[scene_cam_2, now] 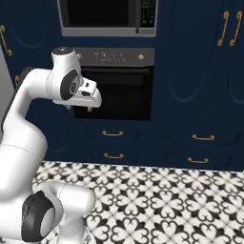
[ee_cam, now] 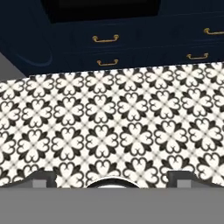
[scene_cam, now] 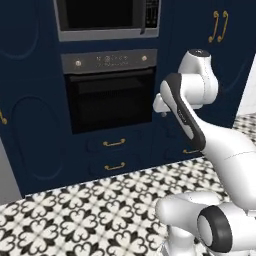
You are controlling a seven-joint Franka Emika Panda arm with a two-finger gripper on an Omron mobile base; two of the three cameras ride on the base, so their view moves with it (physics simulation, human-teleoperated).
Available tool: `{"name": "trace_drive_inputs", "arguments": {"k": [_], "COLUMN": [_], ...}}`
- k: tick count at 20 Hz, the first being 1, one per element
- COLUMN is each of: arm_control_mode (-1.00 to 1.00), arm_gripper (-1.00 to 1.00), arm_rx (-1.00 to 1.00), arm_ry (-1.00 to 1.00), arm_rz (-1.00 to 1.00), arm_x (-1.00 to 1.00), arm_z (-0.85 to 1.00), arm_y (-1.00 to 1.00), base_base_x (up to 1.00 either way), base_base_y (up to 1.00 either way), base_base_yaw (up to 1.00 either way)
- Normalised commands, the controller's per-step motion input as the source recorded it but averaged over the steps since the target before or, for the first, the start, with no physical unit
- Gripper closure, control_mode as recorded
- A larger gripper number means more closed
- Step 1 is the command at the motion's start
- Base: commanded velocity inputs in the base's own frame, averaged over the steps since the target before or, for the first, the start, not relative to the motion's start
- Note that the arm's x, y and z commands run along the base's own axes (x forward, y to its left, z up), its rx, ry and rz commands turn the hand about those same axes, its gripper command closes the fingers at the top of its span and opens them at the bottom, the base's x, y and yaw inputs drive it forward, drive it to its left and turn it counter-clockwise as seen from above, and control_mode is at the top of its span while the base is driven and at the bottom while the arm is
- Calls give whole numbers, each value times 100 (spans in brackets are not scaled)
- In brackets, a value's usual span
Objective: Navigate to the microwave.
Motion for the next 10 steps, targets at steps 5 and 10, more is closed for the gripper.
{"name": "trace_drive_inputs", "arguments": {"k": [5, 10], "arm_control_mode": [100, 100], "arm_gripper": [-100, -100], "arm_rx": [0, 0], "arm_ry": [0, 0], "arm_rz": [0, 0], "arm_x": [0, 0], "arm_z": [0, 0], "arm_y": [0, 0], "base_base_x": [100, 100], "base_base_y": [47, 37], "base_base_yaw": [0, 2]}}
